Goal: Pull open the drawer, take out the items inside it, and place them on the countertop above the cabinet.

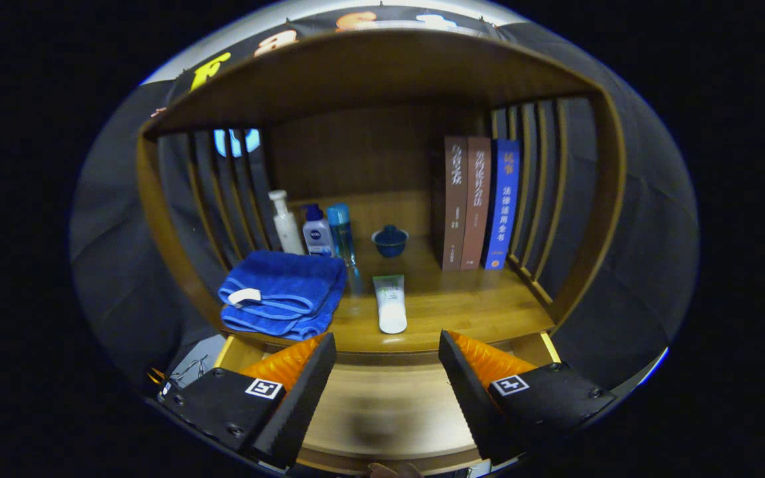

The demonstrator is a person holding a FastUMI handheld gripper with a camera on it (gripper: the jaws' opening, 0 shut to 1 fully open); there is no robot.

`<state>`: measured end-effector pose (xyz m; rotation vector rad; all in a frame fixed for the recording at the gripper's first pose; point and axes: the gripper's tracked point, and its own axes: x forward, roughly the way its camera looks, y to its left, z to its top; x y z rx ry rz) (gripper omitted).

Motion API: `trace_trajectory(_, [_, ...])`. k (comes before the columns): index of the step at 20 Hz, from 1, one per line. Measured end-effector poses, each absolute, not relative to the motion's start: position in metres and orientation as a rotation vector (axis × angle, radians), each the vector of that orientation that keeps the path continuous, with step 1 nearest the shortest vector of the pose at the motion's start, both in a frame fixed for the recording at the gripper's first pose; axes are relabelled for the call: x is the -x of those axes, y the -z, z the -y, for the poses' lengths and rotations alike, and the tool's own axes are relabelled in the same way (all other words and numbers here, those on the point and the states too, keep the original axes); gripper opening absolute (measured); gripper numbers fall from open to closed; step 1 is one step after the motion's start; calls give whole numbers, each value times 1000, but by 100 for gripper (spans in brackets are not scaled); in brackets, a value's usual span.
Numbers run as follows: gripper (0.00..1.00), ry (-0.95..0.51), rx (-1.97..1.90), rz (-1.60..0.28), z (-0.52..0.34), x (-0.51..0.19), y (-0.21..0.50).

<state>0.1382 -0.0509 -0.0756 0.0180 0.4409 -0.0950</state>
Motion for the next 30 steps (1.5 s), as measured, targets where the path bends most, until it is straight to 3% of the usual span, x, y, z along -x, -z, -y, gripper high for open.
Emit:
trace_trajectory(6, [98, 53, -19, -243, 32, -34, 64])
trace_trajectory(13, [98, 74, -9, -189, 20, 46, 145])
trace_trajectory(20, [99, 93, -11, -316, 22, 41, 228])
trace_trajectory(30, [99, 105, -33, -317, 31, 23, 233])
